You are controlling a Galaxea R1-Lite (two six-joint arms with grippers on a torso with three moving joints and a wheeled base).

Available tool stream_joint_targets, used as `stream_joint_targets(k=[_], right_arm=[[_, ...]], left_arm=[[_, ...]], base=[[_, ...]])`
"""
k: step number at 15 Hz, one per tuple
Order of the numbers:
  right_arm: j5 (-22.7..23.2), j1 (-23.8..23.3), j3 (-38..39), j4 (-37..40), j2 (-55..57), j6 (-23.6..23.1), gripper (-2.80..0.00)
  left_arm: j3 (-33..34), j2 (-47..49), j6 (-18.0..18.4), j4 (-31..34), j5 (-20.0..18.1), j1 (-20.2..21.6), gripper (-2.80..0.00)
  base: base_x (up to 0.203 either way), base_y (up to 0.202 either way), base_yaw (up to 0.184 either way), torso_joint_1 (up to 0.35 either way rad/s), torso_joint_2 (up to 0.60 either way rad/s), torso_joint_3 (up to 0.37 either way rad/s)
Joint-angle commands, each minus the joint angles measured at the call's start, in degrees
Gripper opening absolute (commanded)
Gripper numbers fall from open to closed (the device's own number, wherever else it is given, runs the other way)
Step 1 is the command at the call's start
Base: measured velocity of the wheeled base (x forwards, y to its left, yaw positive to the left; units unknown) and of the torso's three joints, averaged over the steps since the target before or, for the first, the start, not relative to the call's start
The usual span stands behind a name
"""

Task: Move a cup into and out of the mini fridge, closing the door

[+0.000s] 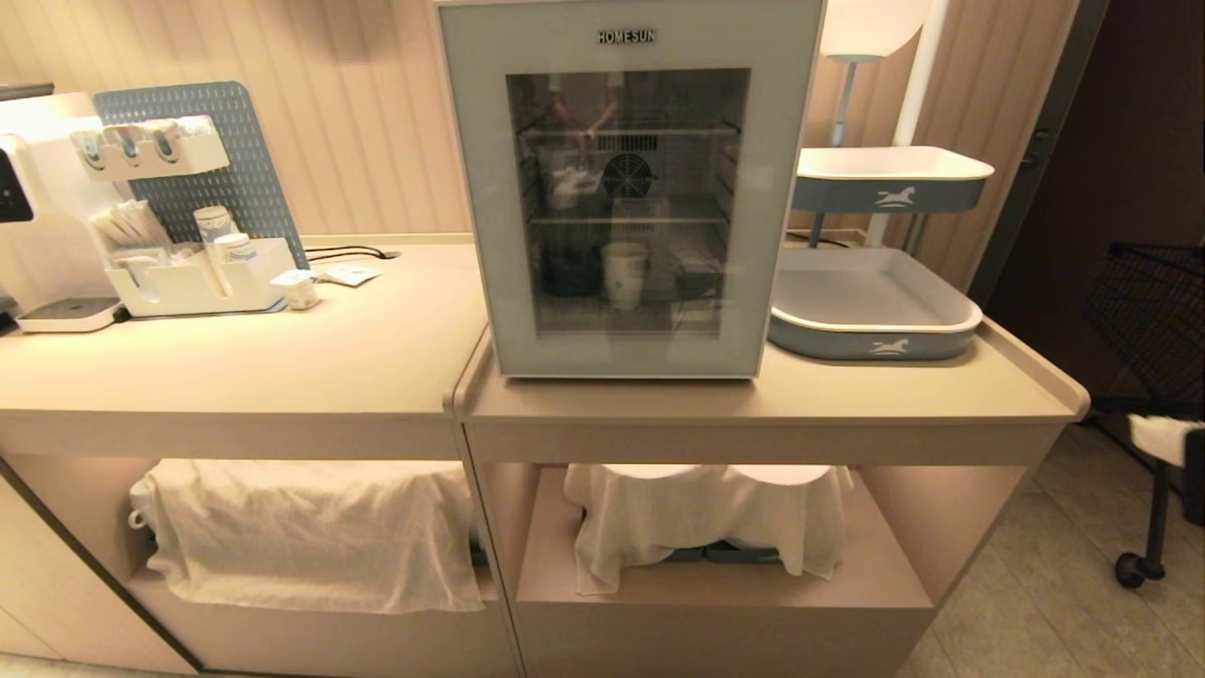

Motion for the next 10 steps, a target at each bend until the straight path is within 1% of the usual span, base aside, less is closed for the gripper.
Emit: stream_joint_targets(k=[1, 3, 5, 8, 9, 10], right_arm=[[3.03, -4.86, 9.45, 0.61, -19.59, -1.32, -2.80], [8.35, -8.80, 18.05, 1.36, -32.41, -3.23, -2.80], [13.31, -11.13, 25.95, 1.35, -43.49, -4.42, -2.80], [17.63, -12.80, 34.47, 0.84, -57.05, -4.77, -2.80], [18.35, -13.15, 37.95, -1.66, -59.06, -4.61, -2.80], [18.81, -13.37, 40.29, -7.28, -59.48, -4.76, -2.80]], left_arm=[[0.00, -0.02, 0.01, 0.01, -0.08, 0.02, -2.80], [0.00, -0.02, 0.01, 0.01, -0.02, 0.02, -2.80], [0.00, -0.02, 0.01, 0.01, -0.02, 0.02, -2.80], [0.00, -0.02, 0.01, 0.01, -0.02, 0.02, -2.80], [0.00, -0.02, 0.09, 0.01, -0.10, 0.02, -2.80], [0.00, -0.02, 0.02, -0.08, -0.02, 0.02, -2.80]], base=[[0.000, 0.000, 0.000, 0.000, 0.00, 0.000], [0.000, 0.000, 0.000, 0.000, 0.00, 0.000], [0.000, 0.000, 0.000, 0.000, 0.00, 0.000], [0.000, 0.000, 0.000, 0.000, 0.00, 0.000], [0.000, 0.000, 0.000, 0.000, 0.00, 0.000], [0.000, 0.000, 0.000, 0.000, 0.00, 0.000]])
